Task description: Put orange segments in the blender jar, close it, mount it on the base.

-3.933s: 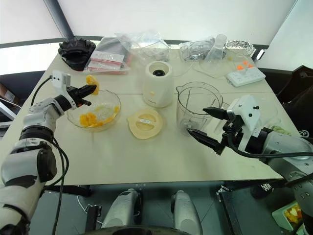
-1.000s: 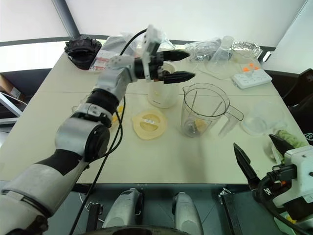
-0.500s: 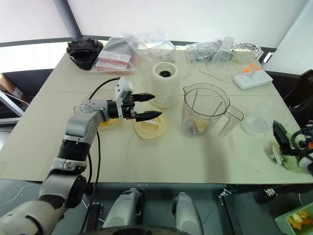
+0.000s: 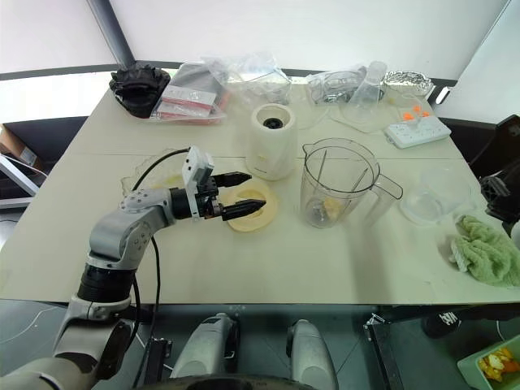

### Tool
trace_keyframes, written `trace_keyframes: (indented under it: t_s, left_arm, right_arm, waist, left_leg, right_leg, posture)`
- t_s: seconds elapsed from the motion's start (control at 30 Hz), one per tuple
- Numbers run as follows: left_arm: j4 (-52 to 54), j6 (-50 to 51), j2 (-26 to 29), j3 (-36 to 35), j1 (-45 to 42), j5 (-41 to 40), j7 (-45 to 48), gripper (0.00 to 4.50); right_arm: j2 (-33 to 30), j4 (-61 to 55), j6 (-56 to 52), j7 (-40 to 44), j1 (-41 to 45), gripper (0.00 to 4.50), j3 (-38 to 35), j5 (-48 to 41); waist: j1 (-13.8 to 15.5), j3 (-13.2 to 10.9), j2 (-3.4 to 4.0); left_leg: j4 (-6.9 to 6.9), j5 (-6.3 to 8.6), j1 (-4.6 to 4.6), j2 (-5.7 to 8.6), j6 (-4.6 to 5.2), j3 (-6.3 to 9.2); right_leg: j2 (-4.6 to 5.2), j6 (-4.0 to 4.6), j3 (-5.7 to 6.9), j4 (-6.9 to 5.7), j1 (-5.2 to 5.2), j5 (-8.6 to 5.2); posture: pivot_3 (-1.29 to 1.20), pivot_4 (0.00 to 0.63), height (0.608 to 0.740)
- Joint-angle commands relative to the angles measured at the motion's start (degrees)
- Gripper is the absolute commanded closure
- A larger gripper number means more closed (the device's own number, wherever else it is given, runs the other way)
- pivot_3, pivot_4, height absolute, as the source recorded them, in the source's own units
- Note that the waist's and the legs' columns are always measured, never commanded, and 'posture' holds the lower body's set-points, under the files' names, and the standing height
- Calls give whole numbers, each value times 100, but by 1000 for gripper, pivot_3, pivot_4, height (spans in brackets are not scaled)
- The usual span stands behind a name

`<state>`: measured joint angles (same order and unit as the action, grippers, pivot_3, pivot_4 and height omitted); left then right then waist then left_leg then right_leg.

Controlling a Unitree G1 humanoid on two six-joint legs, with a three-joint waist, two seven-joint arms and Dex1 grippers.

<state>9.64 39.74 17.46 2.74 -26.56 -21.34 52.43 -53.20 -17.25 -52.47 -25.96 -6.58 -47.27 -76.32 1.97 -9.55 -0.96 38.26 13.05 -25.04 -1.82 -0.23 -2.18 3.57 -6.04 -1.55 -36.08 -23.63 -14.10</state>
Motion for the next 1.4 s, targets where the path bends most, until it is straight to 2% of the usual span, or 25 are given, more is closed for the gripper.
trace_keyframes:
  t_s: [0.03, 0.37, 0.77, 1.07, 1.4]
  left_arm:
    - [430, 65, 31, 28, 69, -206, -179, 44]
    - [902, 102, 170, 78, 391, -365, -617, 44]
    - [1209, -106, 384, 177, 856, -403, -814, 44]
    - [1489, -424, 354, 483, 1268, -209, -1128, 44]
    - [1274, -822, 367, 680, 1159, -41, -1191, 44]
  right_arm:
    - [-120, 111, -167, 48, 166, 0, 75, 245]
    - [446, 709, 125, 762, 381, 0, 748, 1750]
    - [1147, 2365, 1130, 1853, 1547, 0, 1588, 3509]
    - [1507, 3182, 1685, 2178, 2018, 0, 1711, 4357]
    - [1511, 4022, 2124, 2420, 2511, 0, 1571, 4860]
  waist:
    - [-8, 0, 0]
    - [-136, 5, 9]
    - [-269, 9, 22]
    - [-271, 9, 22]
    - [-276, 8, 26]
  left_leg:
    - [0, 0, 0, 0, 0, 0]
    - [-2, 0, 1, 0, 0, 1]
    - [-12, 0, 15, -1, 0, -11]
    - [-12, 0, 15, -1, 0, -12]
    - [-14, 0, 18, 0, 0, -15]
  right_leg:
    - [0, 0, 0, 0, 0, 0]
    - [-2, -1, 1, 1, 1, 0]
    - [-2, -1, -4, 0, 1, 0]
    - [-1, -2, -5, 0, 1, 0]
    - [-2, -2, -7, 0, 1, 0]
  posture:
    - [0, 150, 740]
    - [0, 150, 740]
    - [0, 150, 740]
    - [0, 150, 740]
    - [0, 150, 740]
